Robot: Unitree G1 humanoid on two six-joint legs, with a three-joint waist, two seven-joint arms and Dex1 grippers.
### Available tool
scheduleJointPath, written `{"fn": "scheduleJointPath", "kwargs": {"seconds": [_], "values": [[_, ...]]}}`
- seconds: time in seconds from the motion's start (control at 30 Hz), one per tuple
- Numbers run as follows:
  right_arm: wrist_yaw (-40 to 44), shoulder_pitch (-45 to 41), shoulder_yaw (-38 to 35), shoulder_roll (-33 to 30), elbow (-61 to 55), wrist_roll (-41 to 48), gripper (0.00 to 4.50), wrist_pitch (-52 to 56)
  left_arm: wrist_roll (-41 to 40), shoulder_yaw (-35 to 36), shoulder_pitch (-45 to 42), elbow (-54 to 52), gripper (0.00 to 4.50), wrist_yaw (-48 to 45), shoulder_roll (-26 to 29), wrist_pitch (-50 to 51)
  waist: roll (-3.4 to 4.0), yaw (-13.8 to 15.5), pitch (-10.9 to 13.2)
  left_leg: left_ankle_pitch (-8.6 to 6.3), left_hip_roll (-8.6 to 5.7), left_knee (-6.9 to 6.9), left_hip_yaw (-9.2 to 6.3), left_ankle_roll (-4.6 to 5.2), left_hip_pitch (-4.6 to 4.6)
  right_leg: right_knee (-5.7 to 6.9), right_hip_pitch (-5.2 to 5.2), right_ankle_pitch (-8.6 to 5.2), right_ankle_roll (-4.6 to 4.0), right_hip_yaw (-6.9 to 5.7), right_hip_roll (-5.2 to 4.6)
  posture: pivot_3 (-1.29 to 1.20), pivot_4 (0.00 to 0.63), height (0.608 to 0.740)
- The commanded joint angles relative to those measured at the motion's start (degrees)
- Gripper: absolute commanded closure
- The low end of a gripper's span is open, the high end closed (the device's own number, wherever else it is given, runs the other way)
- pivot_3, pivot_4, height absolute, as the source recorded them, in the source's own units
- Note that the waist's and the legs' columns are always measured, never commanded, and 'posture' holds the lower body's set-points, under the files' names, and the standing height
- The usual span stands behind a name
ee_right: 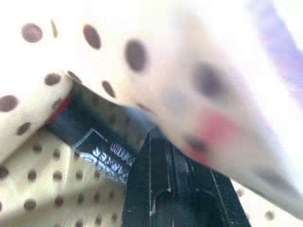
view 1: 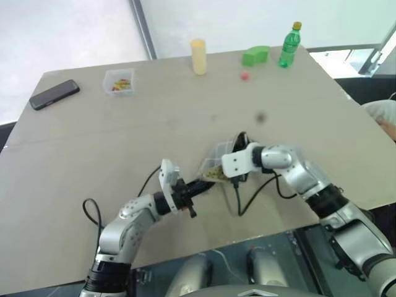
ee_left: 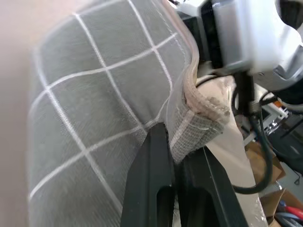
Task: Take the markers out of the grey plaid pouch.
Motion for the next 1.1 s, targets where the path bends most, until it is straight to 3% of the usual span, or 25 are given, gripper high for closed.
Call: {"fn": "scheduleJointPath", "kwargs": {"seconds": [0.03, 0.2, 0.57, 0.7, 0.87, 1.1], "values": [[6.18, 1.33, -5.03, -3.29, -11.08, 7.73, 4.43, 7.74, -1.85, 3.88, -1.84, 1.73, 4.50, 0.71, 0.32, -0.16, 0.02, 0.18, 0.02, 0.00, 0.00, -0.01, -0.03, 0.00, 0.00, -0.03, 0.00, 0.00, 0.00, -0.03, 0.00, 0.00, 0.150, 0.740], [9.17, 2.94, -6.84, -6.79, -18.47, 12.44, 4.43, 15.30, -2.12, 4.52, -4.65, 5.58, 4.50, -1.89, 1.17, -0.01, 0.02, 0.75, 0.03, 0.00, 0.01, -0.06, -0.05, 0.00, -0.01, -0.05, 0.02, 0.00, 0.00, -0.06, 0.00, 0.00, 0.150, 0.740], [10.85, 0.40, -3.21, -10.82, -17.20, 9.95, 4.43, 18.00, -11.46, 6.20, -6.37, 5.71, 4.50, -7.88, 3.44, 10.13, -0.01, 0.86, 0.13, -0.01, -0.01, -0.09, -0.07, 0.01, -0.02, -0.09, 0.01, 0.00, 0.00, -0.08, -0.04, 0.00, 0.150, 0.740], [10.10, -3.02, 1.46, -9.91, -11.81, 5.16, 2.62, 13.45, -16.03, 7.33, -6.87, 6.43, 4.50, -7.66, 3.49, 16.14, -0.01, 0.75, 0.15, -0.01, 0.01, -0.08, -0.06, 0.01, -0.01, -0.07, 0.01, 0.00, 0.00, -0.08, -0.02, 0.00, 0.150, 0.740], [16.20, -7.00, 5.87, -10.13, -9.89, 3.23, 2.62, 14.16, -23.18, 10.62, -9.59, 8.55, 4.50, -5.50, 3.78, 25.05, -0.04, 0.78, 0.20, 0.00, 0.00, -0.07, -0.11, 0.01, -0.01, -0.07, -0.01, 0.00, 0.00, -0.13, -0.02, 0.00, 0.150, 0.740], [26.93, -10.02, 4.28, -18.10, -20.23, 3.86, 2.62, 25.90, -31.17, 13.15, -12.21, 10.68, 4.50, -4.20, 5.03, 36.44, -0.09, 0.93, 0.35, -0.01, -0.06, 0.00, -0.25, 0.01, -0.11, -0.13, -0.03, 0.00, 0.01, -0.27, -0.09, 0.00, 0.150, 0.740]]}}
